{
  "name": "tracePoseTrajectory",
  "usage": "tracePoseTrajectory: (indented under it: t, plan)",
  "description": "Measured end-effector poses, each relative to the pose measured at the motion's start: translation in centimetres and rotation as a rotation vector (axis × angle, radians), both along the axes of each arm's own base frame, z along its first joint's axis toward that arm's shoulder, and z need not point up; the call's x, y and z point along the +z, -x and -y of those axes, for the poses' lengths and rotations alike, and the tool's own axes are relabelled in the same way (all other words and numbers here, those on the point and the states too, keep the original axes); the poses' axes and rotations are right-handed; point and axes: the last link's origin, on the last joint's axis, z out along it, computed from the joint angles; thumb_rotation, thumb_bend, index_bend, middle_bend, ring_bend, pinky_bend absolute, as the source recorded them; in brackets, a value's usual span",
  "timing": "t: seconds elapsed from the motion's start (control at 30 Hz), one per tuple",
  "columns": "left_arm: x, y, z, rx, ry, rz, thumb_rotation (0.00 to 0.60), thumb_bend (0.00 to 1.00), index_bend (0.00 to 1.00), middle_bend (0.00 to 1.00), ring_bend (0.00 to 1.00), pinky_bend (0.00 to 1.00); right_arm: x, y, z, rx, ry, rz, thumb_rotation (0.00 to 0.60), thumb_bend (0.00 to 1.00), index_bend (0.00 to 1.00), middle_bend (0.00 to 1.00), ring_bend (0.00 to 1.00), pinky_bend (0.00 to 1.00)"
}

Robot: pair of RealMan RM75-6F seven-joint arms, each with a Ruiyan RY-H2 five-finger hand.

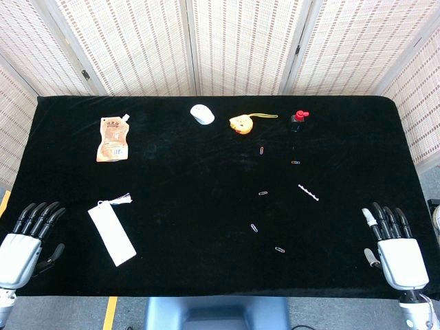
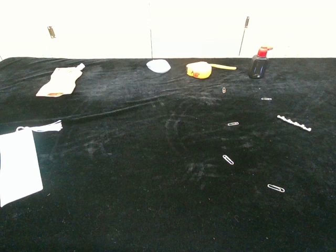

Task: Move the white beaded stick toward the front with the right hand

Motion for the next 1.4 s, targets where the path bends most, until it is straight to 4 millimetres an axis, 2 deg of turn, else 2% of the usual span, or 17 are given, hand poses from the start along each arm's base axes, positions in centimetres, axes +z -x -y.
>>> tracePoseTrajectory:
  t: [0.23, 0.33, 0.47, 0.57, 0.63, 0.87, 1.1, 1.4]
  plan:
    - [-0.2, -0.1, 0.0, -0.012, 0.02, -0.001, 0.6, 0.45, 0.1, 0.08, 0.07, 0.02, -0.4, 0.1, -0.1, -0.014, 0.016, -0.026, 0.6, 0.29, 0.02, 0.0, 0.0, 0.0]
    - [0.0, -0.2, -0.2, -0.014, 0.026, 0.009, 0.6, 0.45, 0.1, 0.08, 0.07, 0.02, -0.9, 0.1, 0.5, -0.023, 0.005, -0.024, 0.6, 0.29, 0.09, 0.0, 0.0, 0.0]
    - [0.5, 0.0, -0.4, -0.009, 0.03, 0.032, 0.6, 0.45, 0.08, 0.08, 0.07, 0.02, -1.8, -0.6, 2.5, -0.011, 0.006, 0.044, 0.6, 0.29, 0.21, 0.0, 0.0, 0.0]
    - [0.8, 0.1, -0.6, -0.007, 0.042, 0.055, 0.6, 0.45, 0.06, 0.08, 0.07, 0.03, -2.6, -1.7, 5.0, -0.014, 0.02, 0.083, 0.6, 0.29, 0.32, 0.0, 0.0, 0.0]
    - [1.1, 0.2, -0.6, -0.01, 0.05, 0.069, 0.6, 0.45, 0.06, 0.08, 0.07, 0.03, -3.1, -2.2, 6.3, -0.038, 0.017, 0.078, 0.6, 0.29, 0.35, 0.0, 0.0, 0.0]
    - [2.3, 0.7, -0.2, -0.017, 0.049, 0.107, 0.6, 0.45, 0.06, 0.08, 0.07, 0.03, -5.8, -3.9, 10.0, -0.17, -0.111, -0.034, 0.6, 0.29, 0.35, 0.0, 0.0, 0.0]
    - [2.6, 1.1, 0.1, -0.02, 0.044, 0.109, 0.6, 0.46, 0.03, 0.08, 0.07, 0.04, -8.7, -5.4, 13.4, -0.325, -0.248, -0.099, 0.6, 0.29, 0.32, 0.0, 0.0, 0.0]
    - [2.9, 1.5, -0.2, -0.011, 0.025, 0.115, 0.6, 0.46, 0.0, 0.08, 0.08, 0.05, -11.7, -7.5, 16.6, -0.417, -0.394, -0.121, 0.6, 0.29, 0.29, 0.0, 0.0, 0.0]
